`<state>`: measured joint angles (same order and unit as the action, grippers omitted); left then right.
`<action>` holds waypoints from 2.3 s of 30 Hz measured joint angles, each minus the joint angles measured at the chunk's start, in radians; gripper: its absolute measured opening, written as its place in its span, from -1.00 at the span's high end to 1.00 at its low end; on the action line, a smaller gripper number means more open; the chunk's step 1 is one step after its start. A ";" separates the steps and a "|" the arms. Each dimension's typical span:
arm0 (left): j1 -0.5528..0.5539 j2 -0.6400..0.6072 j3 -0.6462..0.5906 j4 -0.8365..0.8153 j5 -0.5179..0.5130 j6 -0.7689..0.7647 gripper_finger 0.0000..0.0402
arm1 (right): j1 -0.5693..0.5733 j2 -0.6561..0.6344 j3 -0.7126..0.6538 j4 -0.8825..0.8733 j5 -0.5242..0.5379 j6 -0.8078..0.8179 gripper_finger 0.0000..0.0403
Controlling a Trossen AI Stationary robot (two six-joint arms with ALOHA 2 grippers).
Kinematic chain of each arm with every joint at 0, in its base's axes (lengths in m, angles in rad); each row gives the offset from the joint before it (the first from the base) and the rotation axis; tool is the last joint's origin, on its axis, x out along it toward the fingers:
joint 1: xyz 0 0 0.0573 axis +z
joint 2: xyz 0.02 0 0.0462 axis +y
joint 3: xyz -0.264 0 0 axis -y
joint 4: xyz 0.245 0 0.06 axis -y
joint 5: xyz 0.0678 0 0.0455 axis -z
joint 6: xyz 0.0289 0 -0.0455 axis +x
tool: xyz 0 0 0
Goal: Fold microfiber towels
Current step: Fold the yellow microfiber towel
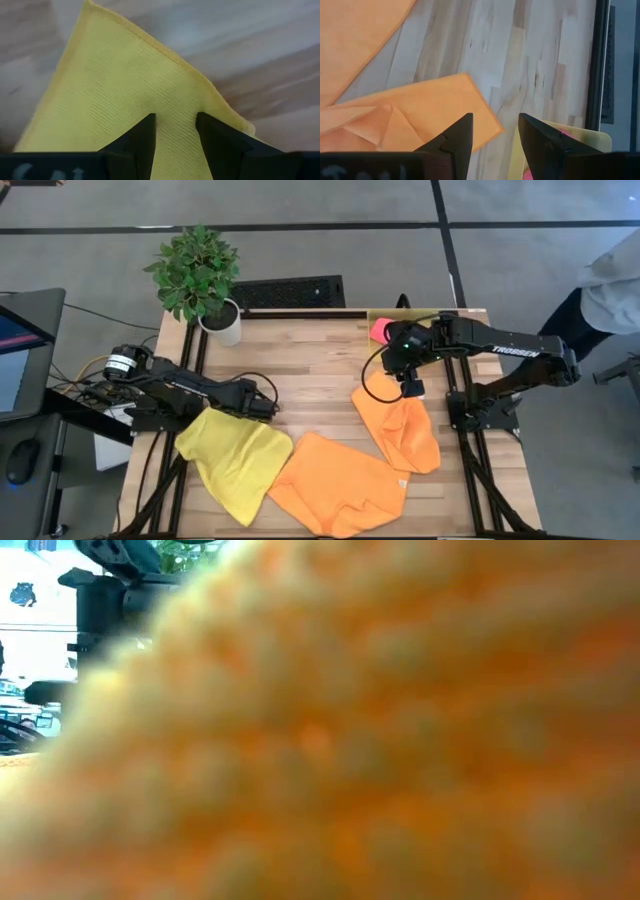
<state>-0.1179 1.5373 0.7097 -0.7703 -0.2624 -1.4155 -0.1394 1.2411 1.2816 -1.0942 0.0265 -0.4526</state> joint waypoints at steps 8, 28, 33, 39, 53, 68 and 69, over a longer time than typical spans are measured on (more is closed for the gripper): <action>0.032 0.002 -0.044 0.184 -0.111 0.118 0.30 | 0.000 0.000 0.000 0.030 -0.001 0.000 0.11; 0.275 0.195 0.070 0.692 -0.103 0.713 0.30 | -0.018 0.000 0.000 0.035 0.000 0.036 0.10; 0.327 0.291 0.189 0.692 -0.091 0.849 0.30 | -0.044 0.000 0.000 0.037 0.000 0.035 0.10; 0.375 0.404 0.349 0.682 -0.049 0.933 0.30 | -0.067 0.000 0.000 0.037 0.000 0.035 0.11; 0.381 0.365 0.618 0.396 0.004 1.101 0.30 | -0.076 0.000 0.000 0.035 -0.001 0.035 0.09; -0.045 -0.028 0.640 -0.357 -0.004 0.118 0.30 | -0.028 0.000 0.000 0.031 -0.004 -0.027 0.09; -0.083 -0.033 0.640 -0.390 0.005 0.018 0.30 | -0.023 0.000 0.000 0.032 -0.004 -0.027 0.09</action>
<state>-0.2012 1.5045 1.3495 -1.1603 -0.2578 -1.3978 -0.1625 1.2415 1.2816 -1.0618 0.0227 -0.4797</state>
